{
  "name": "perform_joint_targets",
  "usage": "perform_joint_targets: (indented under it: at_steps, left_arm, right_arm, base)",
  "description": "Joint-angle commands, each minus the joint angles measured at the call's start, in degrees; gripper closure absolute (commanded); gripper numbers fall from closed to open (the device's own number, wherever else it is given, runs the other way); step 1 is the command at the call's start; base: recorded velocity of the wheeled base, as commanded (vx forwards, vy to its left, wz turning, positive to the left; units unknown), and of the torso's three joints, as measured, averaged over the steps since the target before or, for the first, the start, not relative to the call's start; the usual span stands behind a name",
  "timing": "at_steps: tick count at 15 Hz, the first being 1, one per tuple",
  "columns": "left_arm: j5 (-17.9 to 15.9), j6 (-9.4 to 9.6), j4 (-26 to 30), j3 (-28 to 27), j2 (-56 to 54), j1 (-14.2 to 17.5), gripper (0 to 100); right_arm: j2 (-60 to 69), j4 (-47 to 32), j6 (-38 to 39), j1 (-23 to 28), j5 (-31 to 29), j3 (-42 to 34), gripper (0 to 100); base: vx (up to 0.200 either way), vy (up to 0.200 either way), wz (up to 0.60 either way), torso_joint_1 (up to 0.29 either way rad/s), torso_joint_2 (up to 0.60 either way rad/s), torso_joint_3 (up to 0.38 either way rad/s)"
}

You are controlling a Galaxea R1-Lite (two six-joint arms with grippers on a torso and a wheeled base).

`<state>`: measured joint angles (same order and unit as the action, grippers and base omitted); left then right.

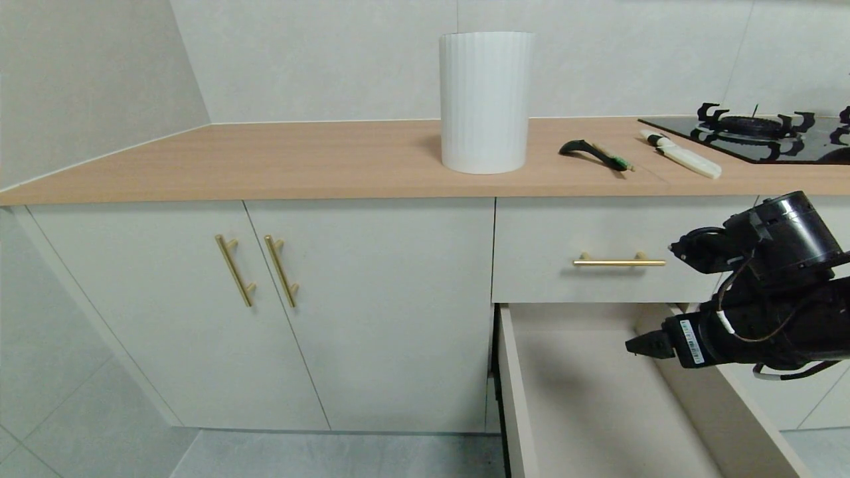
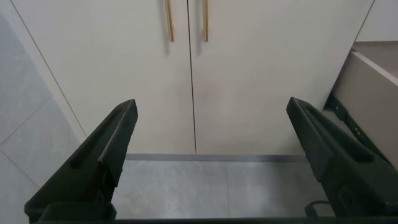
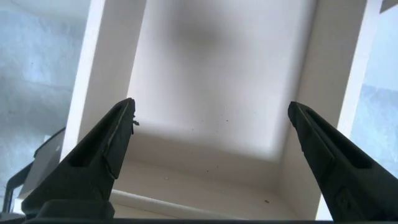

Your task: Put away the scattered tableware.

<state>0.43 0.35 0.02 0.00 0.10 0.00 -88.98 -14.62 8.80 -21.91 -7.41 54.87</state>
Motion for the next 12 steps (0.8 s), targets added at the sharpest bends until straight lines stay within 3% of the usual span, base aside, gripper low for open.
perform_joint_targets:
  at_steps: [1,6,12]
  left_arm:
    - [0.0,0.00,0.0,0.0,0.1,0.0,0]
    - [0.0,0.00,0.0,0.0,0.1,0.0,0]
    - [0.0,0.00,0.0,0.0,0.1,0.0,0]
  right_arm:
    - [0.6,0.1,0.0,0.0,-0.1,0.0,0]
    - [1.1,3.0,0.0,0.0,-0.1,-1.3,0]
    - [1.8,3.1,0.0,0.0,-0.1,-1.3,0]
  base:
    - [0.000,0.000,0.00,0.000,0.00,0.000]
    - [0.000,0.000,0.00,0.067,-0.24,-0.226]
    - [0.000,0.000,0.00,0.175,-0.51,-0.284]
